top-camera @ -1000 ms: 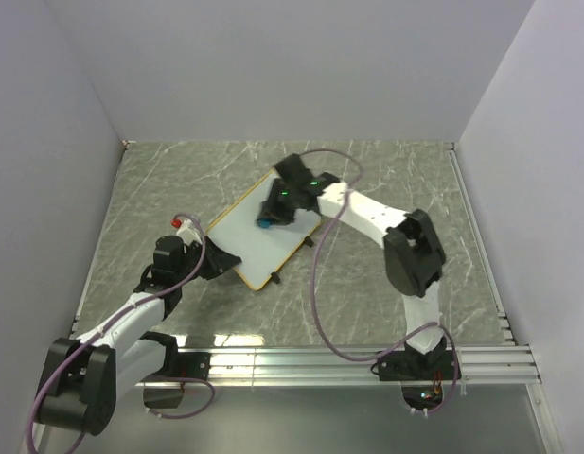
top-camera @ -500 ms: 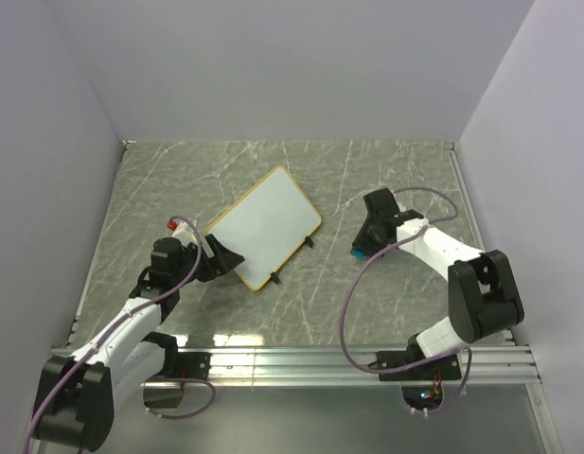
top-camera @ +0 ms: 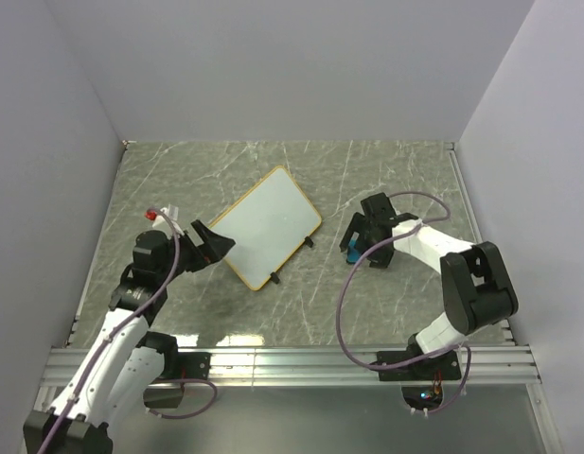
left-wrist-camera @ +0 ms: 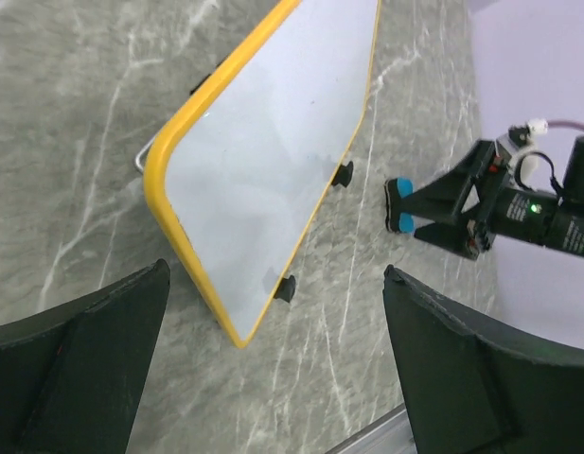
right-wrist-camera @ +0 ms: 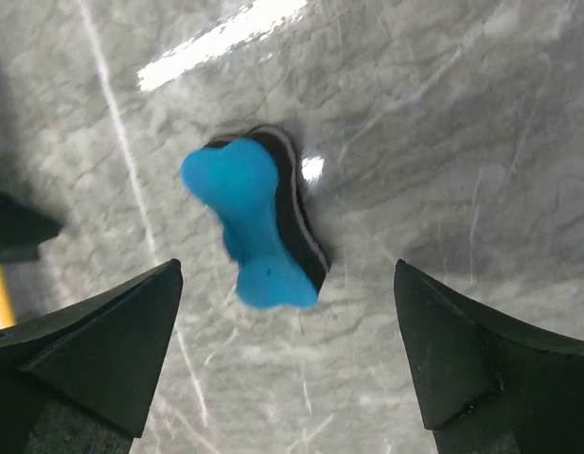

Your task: Erase the whiteboard

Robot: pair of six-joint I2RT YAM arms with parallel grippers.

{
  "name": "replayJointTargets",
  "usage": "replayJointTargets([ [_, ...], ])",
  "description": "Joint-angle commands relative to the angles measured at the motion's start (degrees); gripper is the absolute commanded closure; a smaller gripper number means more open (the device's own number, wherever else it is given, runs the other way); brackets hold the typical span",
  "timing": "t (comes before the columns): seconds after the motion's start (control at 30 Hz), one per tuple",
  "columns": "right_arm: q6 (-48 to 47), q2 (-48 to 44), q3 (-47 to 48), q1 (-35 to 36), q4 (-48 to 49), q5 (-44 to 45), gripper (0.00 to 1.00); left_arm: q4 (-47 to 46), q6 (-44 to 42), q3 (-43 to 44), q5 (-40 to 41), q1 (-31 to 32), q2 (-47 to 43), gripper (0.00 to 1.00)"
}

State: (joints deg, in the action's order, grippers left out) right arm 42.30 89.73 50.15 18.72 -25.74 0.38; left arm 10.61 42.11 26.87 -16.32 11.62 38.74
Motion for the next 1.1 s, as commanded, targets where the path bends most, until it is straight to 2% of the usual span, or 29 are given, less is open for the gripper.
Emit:
replayJointTargets([
  [0.0, -0.47, -6.49, 0.91, 0.09, -1.85, -0.21, 0.0, 9.75, 2.01, 5.8, 4.79, 0.25, -3.14, 0.01],
  [0.07, -1.43, -9.82, 1.35, 1.05, -2.74, -2.04, 0.0, 13.63, 2.54, 8.1, 8.21, 0.25, -4.37, 0.01],
  [0.17, -5.02, -19.9, 2.67, 3.51, -3.53, -7.39, 0.0, 18.47, 2.89, 12.23, 12.25, 0.25, -6.13, 0.01],
  [0.27, -8.28, -27.74, 3.11, 9.12, -2.22, -14.34, 0.0, 23.3, 1.67, 16.62, 15.34, 0.25, -6.66, 0.0],
  [0.37, -7.51, -39.59, 2.24, 14.05, -2.65, -15.58, 0.0, 26.81, -1.14, 19.96, 15.79, 0.25, -5.44, 0.01],
  [0.57, -5.13, -56.47, -6.19, 15.2, -5.99, -15.15, 0.0, 32.79, -4.05, 24.8, 16.23, 0.34, -5.43, 0.01],
  [0.67, -6.0, -62.37, -8.84, 15.12, -9.58, -12.79, 0.0, 34.03, -4.31, 26.39, 18.07, 0.25, -6.04, 0.01],
  [0.83, -8.46, -67.84, -8.14, 15.21, -15.73, -11.02, 0.0, 33.95, -4.84, 27.71, 18.25, 0.25, -6.48, 0.01],
  [1.07, -9.78, -72.94, -7.44, 15.12, -17.07, -11.28, 0.0, 33.6, -4.84, 28.76, 18.87, 0.25, -5.43, 0.01],
])
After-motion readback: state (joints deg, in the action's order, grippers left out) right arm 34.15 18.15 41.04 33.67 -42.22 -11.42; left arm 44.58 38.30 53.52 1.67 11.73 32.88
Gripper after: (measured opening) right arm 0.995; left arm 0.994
